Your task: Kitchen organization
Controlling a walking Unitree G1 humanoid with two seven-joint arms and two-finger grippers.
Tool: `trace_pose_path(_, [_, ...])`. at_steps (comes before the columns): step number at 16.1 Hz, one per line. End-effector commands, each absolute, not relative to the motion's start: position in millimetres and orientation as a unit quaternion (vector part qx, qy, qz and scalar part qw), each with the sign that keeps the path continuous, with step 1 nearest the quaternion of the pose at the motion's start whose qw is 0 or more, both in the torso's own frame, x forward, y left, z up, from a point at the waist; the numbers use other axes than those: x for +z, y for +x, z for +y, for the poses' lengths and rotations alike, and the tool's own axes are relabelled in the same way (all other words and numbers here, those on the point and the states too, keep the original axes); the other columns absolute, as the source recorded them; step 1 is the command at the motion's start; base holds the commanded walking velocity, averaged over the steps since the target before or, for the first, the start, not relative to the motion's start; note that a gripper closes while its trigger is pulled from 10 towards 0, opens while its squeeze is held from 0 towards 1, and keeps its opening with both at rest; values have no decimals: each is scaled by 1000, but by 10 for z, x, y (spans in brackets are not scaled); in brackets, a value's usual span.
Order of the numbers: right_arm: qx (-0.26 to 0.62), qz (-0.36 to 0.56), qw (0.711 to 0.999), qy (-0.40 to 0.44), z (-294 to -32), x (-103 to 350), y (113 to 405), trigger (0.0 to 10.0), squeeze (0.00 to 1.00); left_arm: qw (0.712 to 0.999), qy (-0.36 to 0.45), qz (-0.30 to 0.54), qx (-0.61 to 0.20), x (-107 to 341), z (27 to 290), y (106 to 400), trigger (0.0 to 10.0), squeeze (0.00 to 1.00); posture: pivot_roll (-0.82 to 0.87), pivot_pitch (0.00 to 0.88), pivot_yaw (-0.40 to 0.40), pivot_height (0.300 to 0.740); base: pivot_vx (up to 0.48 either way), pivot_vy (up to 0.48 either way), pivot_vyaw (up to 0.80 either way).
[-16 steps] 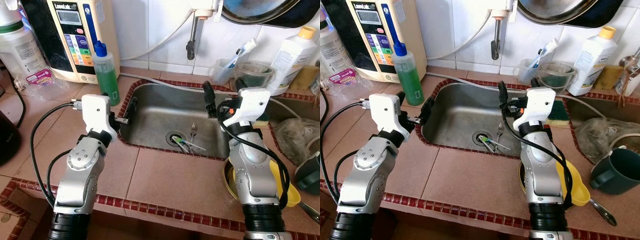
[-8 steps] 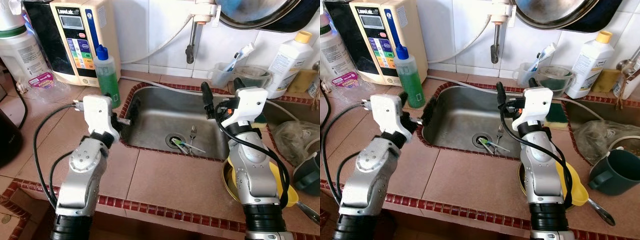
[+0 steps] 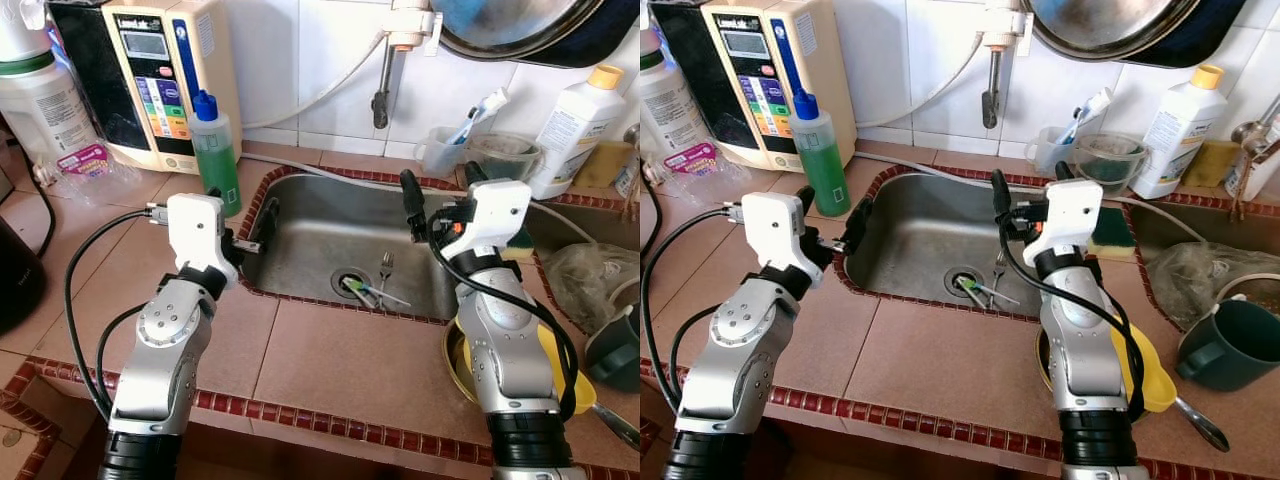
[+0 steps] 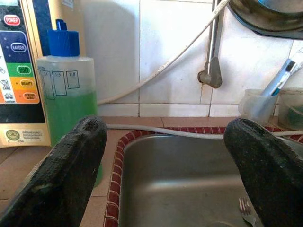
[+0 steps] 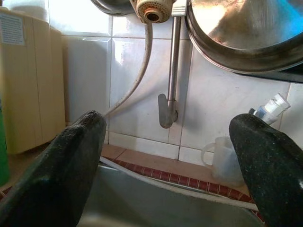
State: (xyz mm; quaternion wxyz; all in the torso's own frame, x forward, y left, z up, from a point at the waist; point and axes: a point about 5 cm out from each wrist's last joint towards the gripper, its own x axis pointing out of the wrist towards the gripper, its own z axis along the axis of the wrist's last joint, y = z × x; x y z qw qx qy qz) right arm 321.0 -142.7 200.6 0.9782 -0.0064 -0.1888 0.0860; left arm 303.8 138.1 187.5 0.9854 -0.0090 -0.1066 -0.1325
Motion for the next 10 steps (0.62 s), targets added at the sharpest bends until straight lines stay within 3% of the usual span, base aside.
trace_pose_path(1, [87, -185, 979, -13, -1422, 2002, 3212, 10000, 0, 983, 0, -122, -138, 1938, 1374, 3022, 10000, 0, -105, 0, 11, 740, 0, 0, 0])
trace_pose_path(4, [89, -185, 979, -13, -1411, 2007, 3223, 10000, 0, 983, -1, -122, -137, 1944, 1372, 3030, 10000, 0, -104, 0, 8, 740, 0, 0, 0])
trace_pose_path(10, [90, -182, 979, -17, -1415, 2005, 3234, 10000, 0, 983, -3, -120, -136, 1935, 1364, 3038, 10000, 0, -106, 0, 4, 740, -278, 0, 0])
